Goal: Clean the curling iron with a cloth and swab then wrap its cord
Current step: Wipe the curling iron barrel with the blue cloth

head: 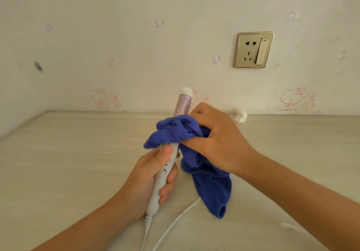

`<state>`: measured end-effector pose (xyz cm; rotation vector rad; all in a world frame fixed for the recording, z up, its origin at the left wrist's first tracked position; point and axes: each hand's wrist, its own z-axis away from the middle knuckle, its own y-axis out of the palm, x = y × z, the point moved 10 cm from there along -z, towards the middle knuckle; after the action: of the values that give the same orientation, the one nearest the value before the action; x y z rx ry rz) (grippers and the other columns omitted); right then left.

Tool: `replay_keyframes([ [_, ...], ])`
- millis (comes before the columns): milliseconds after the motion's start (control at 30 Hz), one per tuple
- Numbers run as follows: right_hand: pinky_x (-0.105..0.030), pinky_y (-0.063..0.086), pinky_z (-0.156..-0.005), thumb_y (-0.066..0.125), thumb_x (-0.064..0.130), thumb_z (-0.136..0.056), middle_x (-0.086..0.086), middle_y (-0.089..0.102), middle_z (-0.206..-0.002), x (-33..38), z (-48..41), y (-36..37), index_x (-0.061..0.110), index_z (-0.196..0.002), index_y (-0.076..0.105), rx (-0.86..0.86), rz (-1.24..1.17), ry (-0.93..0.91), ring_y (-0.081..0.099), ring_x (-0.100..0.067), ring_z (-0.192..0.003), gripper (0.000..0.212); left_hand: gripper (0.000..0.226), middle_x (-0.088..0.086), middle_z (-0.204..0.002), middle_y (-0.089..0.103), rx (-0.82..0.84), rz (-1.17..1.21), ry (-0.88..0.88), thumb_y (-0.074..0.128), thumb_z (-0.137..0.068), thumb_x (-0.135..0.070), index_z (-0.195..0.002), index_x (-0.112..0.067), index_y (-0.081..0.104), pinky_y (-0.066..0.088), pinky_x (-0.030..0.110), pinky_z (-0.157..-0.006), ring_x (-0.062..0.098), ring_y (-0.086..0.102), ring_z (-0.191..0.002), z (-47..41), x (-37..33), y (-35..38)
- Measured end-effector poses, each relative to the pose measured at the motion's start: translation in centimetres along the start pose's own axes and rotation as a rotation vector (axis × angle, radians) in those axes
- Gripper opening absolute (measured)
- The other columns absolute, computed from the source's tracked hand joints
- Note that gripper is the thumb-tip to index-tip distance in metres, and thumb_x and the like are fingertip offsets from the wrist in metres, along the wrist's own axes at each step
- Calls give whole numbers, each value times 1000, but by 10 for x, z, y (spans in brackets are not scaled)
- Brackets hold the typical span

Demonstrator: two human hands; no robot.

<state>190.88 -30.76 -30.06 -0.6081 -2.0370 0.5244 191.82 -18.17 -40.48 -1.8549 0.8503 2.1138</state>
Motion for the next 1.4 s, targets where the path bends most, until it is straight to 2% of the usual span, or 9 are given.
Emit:
replay_keyframes([
  [167,-31,52,-72,76,18,-88,2,59,-91,-8,-11,-61,30,-79,66,-313,-76,41,62,-14,-80,18,69,7,-63,52,-4,-102,25,79,-72,-59,-98,0,55,33,20,-37,15,36,-37,0,0,0],
  [367,-38,50,-75,74,19,-83,4,56,-89,2,0,9,18,-78,66,104,6,8,58,-15,-82,10,35,6,-58,47,-90,-120,28,79,-76,-51,-67,-23,60,31,20,-38,15,35,-35,-3,1,-6],
  [567,-28,50,-69,75,20,-87,1,59,-88,-13,-14,-56,27,-79,65,-289,-57,93,60,-12,-77,15,32,5,-59,45,-125,-350,129,76,-76,-56,-79,-28,62,30,23,-37,15,35,-38,1,-13,1],
  [767,-39,50,-66,72,28,-81,5,50,-84,6,0,3,33,-70,57,-9,51,10,54,-14,-74,19,28,-20,-61,62,-290,-699,304,78,-82,-54,-99,-36,65,42,19,-46,0,54,-48,6,-42,-14],
  [967,-15,45,-65,72,24,-86,7,57,-86,-2,-11,-60,32,-80,65,-370,-33,41,58,-6,-74,12,43,-6,-69,61,-377,-928,383,68,-75,-66,-90,-28,55,39,20,-46,8,47,-49,9,-63,-11],
  [1033,-16,44,-63,72,24,-87,6,56,-86,-6,-10,-69,32,-78,62,-417,-15,73,57,-5,-72,16,45,-1,-72,62,-366,-942,366,66,-73,-69,-92,-29,56,38,22,-46,10,48,-50,9,-59,-9],
  [1133,-20,42,-62,70,20,-82,12,51,-85,7,-1,-38,33,-70,59,-287,-15,9,58,-9,-73,21,42,-5,-68,62,-360,-931,361,65,-74,-68,-93,-31,58,40,23,-46,8,51,-50,11,-60,-10],
  [1267,-36,50,-66,68,24,-83,8,51,-87,18,3,-12,27,-82,68,-180,42,-62,58,-14,-78,3,46,-6,-77,66,-343,-844,319,70,-68,-68,-101,-41,53,48,29,-49,9,60,-56,10,-64,-14],
  [1400,-16,47,-67,71,17,-88,5,57,-89,8,-5,-63,36,-77,65,-426,-77,-20,59,-9,-77,23,31,-11,-59,56,-236,-715,313,72,-78,-54,-98,-38,54,37,20,-42,6,45,-43,8,-58,-4],
])
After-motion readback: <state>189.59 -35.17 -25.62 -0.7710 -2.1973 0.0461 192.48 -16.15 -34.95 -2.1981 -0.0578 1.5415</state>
